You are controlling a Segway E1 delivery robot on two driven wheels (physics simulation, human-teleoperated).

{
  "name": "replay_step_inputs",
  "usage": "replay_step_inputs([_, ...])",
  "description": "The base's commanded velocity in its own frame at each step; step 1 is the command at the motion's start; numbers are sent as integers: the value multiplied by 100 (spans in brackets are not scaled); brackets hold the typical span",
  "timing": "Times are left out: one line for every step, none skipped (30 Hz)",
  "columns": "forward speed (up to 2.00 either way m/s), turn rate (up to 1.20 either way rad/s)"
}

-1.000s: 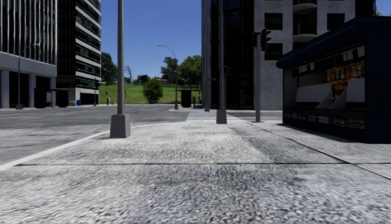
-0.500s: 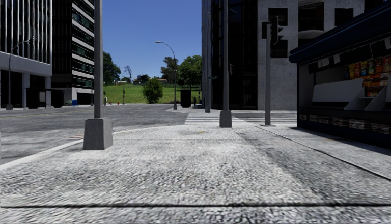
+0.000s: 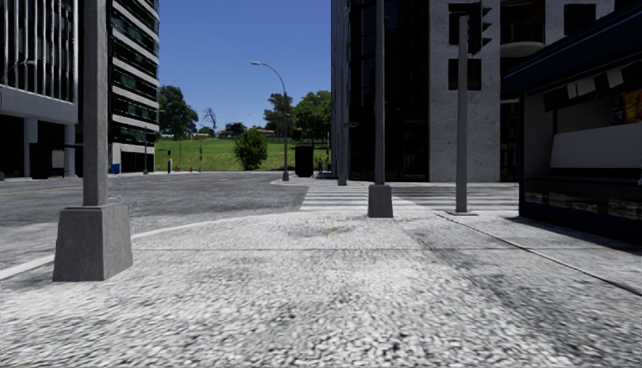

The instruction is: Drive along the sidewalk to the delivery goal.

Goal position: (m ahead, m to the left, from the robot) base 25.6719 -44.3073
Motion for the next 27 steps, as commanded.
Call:
replay_step_inputs([200, 0])
replay_step_inputs([200, 0])
replay_step_inputs([200, 0])
replay_step_inputs([200, 0])
replay_step_inputs([200, 0])
replay_step_inputs([200, 0])
replay_step_inputs([200, 0])
replay_step_inputs([200, 0])
replay_step_inputs([200, 0])
replay_step_inputs([200, 0])
replay_step_inputs([200, 0])
replay_step_inputs([200, 0])
replay_step_inputs([200, 0])
replay_step_inputs([200, 0])
replay_step_inputs([200, 0])
replay_step_inputs([200, 0])
replay_step_inputs([200, 0])
replay_step_inputs([200, 0])
replay_step_inputs([200, 0])
replay_step_inputs([200, 0])
replay_step_inputs([200, 0])
replay_step_inputs([200, 0])
replay_step_inputs([200, 0])
replay_step_inputs([200, 0])
replay_step_inputs([200, 0])
replay_step_inputs([200, 0])
replay_step_inputs([200, 0])
